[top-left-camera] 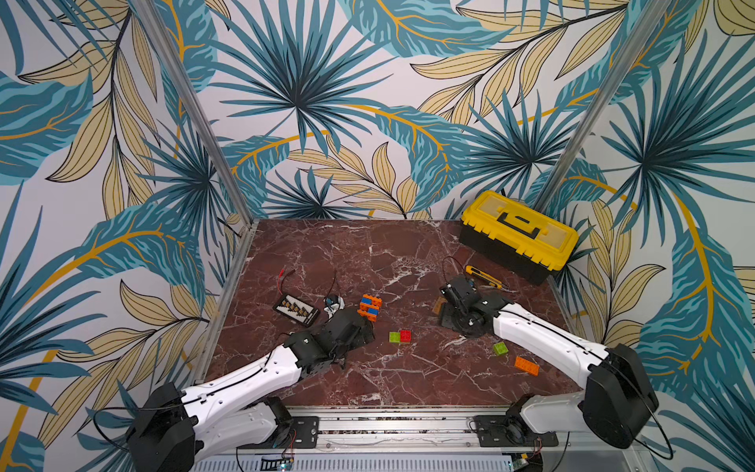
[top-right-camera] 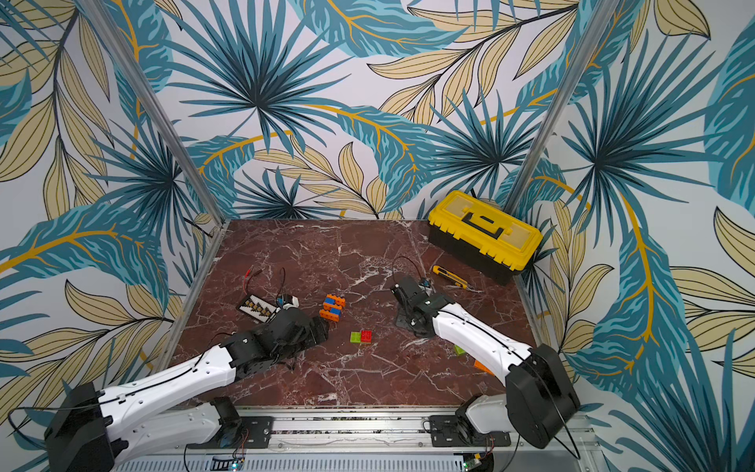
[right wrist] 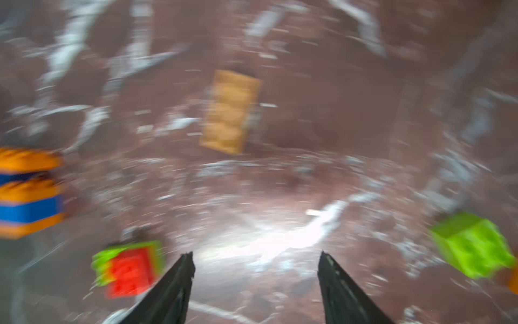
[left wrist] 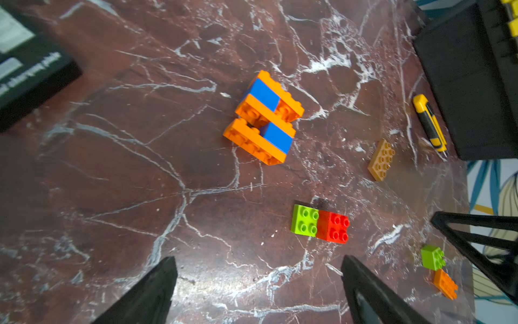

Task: Assemble the number 5 with lego
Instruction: Pick up the lego brick from the center of the board.

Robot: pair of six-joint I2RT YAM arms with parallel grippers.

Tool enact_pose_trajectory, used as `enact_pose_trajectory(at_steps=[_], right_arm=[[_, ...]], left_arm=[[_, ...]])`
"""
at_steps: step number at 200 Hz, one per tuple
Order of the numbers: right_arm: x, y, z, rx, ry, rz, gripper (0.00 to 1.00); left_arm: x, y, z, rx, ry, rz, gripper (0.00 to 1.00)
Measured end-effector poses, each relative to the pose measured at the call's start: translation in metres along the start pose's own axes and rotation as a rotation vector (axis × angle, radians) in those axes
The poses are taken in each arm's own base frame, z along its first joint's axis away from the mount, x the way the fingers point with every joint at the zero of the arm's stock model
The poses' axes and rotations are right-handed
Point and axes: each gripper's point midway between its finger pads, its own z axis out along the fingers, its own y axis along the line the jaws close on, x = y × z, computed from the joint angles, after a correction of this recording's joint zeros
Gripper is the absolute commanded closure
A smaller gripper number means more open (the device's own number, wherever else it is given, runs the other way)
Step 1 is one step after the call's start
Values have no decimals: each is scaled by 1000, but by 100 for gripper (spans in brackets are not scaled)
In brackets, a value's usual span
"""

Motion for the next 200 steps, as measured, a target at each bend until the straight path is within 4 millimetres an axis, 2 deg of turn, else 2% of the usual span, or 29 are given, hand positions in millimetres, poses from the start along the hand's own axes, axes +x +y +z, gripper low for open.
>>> enact_pose_trajectory(at_steps=[15, 26, 50, 67, 90, 139, 163, 200], right_arm=[[5, -33, 3, 45, 4, 70, 24], [5, -49, 2, 59, -3, 115, 24], [-3, -64, 0, 55, -17, 170, 25], [-3, -54, 7, 14, 18, 155, 26], [-8, -25, 25, -35, 104, 129, 28], [-55, 37, 54, -94, 139, 57, 28], [-68, 51, 66, -89, 147, 23, 27], [-67, 58, 81, -49, 201, -44, 31]], left_arm=[[2, -9, 3, 35, 15, 19, 1], [4, -15, 8, 54, 31, 36, 0], [10, -30, 16, 75, 65, 81, 0], [13, -43, 21, 85, 82, 112, 0], [12, -55, 24, 94, 90, 132, 0], [12, -48, 23, 54, 90, 142, 1], [5, -46, 15, 49, 63, 138, 0], [-10, -48, -1, 71, 1, 116, 1]])
